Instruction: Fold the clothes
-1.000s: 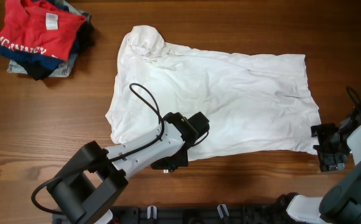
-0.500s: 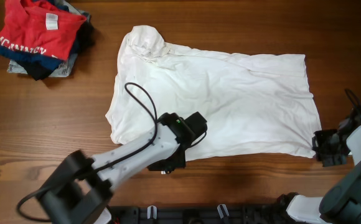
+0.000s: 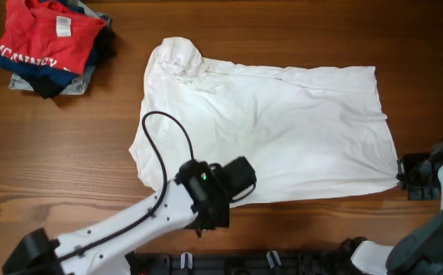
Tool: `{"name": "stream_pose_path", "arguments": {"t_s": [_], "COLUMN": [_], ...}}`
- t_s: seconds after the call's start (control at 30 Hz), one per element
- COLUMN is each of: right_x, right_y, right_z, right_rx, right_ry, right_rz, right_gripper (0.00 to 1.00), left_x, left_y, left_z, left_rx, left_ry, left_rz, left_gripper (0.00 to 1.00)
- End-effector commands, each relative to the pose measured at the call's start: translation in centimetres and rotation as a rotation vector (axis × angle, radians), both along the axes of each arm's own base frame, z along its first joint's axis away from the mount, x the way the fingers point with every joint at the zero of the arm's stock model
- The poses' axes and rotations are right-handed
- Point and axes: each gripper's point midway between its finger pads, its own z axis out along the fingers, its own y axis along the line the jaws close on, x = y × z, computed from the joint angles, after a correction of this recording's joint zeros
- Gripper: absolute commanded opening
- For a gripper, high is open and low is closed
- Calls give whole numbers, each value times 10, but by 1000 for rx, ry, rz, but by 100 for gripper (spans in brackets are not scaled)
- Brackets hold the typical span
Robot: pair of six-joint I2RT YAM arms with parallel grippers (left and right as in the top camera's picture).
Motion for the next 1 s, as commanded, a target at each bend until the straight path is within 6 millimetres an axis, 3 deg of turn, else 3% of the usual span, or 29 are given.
{"name": "stream_pose_path", "arguments": {"t_s": [0.0, 0.13, 0.17, 0.2, 0.27, 0.3, 0.43, 0.53, 0.67, 0.8, 0.87, 0.97], "right_x": [6, 4, 4, 4, 4, 4, 4, 4, 6, 7, 7, 8], "right_y": [-12, -11, -11, -11, -11, -11, -11, -11, -9, -8, -8, -8], "right_z": [17, 16, 16, 16, 16, 16, 16, 16, 16, 16, 16, 16], "right_rx": [-60, -55, -54, -54, -54, -54, -56, -55, -44, -38, -40, -42], "right_ry": [-33, -26, -25, -26, -24, -24, -23, -22, -37, -41, -40, -41], "right_rz": [-10, -8, -8, -9, -5, -1, 14, 17, 23, 32, 40, 44], "right_gripper": [4, 4, 4, 4, 4, 4, 4, 4, 5, 5, 5, 5], "left_x": [18, 27, 30, 31, 32, 32, 30, 18, -11, -23, -20, -5], "left_y": [-2, -10, -13, -13, -11, -10, -9, -5, 4, 9, 16, 4], "left_z": [23, 24, 23, 22, 21, 20, 17, 3, -32, -56, -61, -62], "left_rx": [-34, -67, -72, -67, -49, -43, -40, -20, 7, 2, 37, -18], "left_ry": [-172, -211, -219, -224, -229, -227, -214, -144, 5, 49, 30, -31], "left_rz": [15, 18, 19, 18, 16, 16, 31, 37, 34, 49, 121, 150], "left_gripper": [4, 5, 9, 32, 46, 75, 85, 75, 75, 70, 56, 58]}}
